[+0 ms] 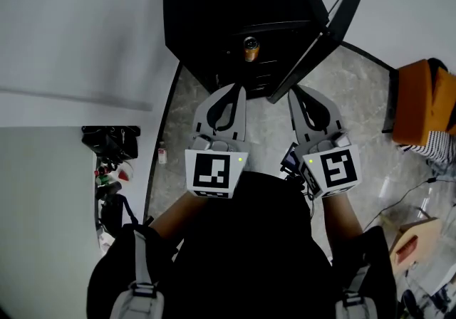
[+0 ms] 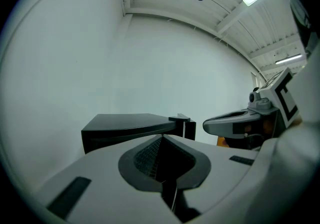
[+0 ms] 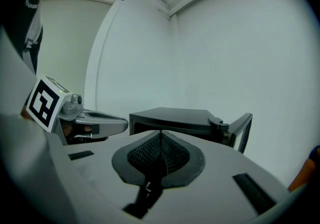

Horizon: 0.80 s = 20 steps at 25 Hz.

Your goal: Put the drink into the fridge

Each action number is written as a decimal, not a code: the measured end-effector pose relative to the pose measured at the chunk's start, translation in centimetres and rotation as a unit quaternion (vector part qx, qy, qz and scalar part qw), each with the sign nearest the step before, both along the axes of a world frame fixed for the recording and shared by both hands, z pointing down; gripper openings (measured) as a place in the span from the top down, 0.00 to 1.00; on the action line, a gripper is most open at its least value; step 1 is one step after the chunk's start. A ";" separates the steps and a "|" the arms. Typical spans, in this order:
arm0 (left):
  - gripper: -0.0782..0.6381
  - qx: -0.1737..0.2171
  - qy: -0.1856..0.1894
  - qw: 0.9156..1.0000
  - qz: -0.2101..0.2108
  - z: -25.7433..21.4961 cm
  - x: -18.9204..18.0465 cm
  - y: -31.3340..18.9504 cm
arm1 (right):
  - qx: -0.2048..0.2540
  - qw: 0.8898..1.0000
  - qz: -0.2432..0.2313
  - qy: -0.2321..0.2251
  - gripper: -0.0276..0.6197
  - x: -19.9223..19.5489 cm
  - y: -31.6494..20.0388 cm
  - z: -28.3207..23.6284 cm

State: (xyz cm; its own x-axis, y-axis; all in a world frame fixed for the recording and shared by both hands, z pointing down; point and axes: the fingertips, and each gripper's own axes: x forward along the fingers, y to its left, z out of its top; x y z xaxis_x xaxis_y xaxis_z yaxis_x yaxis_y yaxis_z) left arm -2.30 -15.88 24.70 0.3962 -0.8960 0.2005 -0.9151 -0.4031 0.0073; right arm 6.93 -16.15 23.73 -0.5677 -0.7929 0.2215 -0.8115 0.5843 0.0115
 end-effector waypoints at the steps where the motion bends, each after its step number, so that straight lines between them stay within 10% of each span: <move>1: 0.88 0.000 0.000 1.000 0.001 -0.1 0.7 1.0 | -0.002 1.000 0.000 0.004 0.93 0.8 1.0 0.1; 20: 0.88 0.023 -0.024 0.999 -0.018 -1.2 9.0 22.9 | 0.009 1.000 -0.022 -0.018 0.93 9.4 22.3 -0.2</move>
State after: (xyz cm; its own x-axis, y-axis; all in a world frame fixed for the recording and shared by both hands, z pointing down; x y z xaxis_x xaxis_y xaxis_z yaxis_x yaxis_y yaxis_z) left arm 6.74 6.99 23.50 0.3545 -0.9184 0.1759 -0.9280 -0.3685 -0.0540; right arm 16.32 6.17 23.57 -0.6101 -0.7699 0.1874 -0.7845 0.6201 -0.0063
